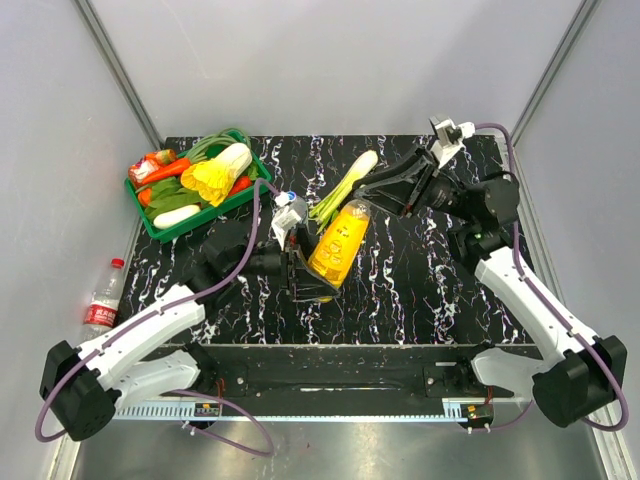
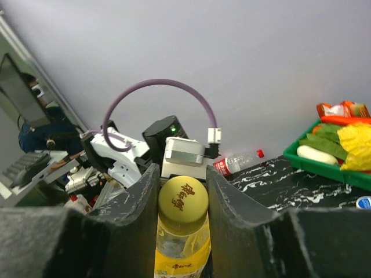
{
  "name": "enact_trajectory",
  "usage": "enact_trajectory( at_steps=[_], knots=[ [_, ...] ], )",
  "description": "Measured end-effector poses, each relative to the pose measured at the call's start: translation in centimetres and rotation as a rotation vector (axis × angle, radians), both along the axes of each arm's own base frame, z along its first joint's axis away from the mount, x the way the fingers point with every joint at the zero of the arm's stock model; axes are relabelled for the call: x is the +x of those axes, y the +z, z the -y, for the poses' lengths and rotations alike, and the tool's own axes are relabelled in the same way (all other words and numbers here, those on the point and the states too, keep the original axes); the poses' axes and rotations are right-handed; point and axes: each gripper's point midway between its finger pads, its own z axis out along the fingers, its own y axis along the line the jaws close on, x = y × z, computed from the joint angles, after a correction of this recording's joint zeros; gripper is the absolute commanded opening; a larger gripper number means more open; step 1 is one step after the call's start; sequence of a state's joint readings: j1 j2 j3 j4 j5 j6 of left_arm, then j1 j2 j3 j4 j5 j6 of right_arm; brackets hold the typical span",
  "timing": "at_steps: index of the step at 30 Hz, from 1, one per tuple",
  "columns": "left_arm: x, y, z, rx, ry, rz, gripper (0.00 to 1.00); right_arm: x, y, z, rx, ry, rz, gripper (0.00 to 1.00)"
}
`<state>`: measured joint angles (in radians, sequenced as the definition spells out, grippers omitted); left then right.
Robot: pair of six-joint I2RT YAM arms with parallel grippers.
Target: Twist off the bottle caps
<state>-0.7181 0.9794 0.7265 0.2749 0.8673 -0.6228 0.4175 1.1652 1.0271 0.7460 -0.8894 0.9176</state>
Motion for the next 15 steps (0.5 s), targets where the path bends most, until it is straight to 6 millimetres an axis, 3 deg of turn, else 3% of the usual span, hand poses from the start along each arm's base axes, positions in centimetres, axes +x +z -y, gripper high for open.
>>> enact_trajectory(
  at_steps=[8,10,15],
  knots=[
    [-1.8,1.6,0.2,-0.067,-0.145,0.005,0.1,-2.8,1.9,0.6,0.036,0.066,0.137,0.0],
    [-1.9,1.7,0.2,-0.072,-0.152,0.01,0.1,-2.9,2.1,0.7,0.043,0.069,0.145,0.07],
    [-1.8,1.3,0.2,-0.059,-0.144,0.019,0.1,-3.0,1.9,0.7,0.048,0.072,0.142,0.66]
  ],
)
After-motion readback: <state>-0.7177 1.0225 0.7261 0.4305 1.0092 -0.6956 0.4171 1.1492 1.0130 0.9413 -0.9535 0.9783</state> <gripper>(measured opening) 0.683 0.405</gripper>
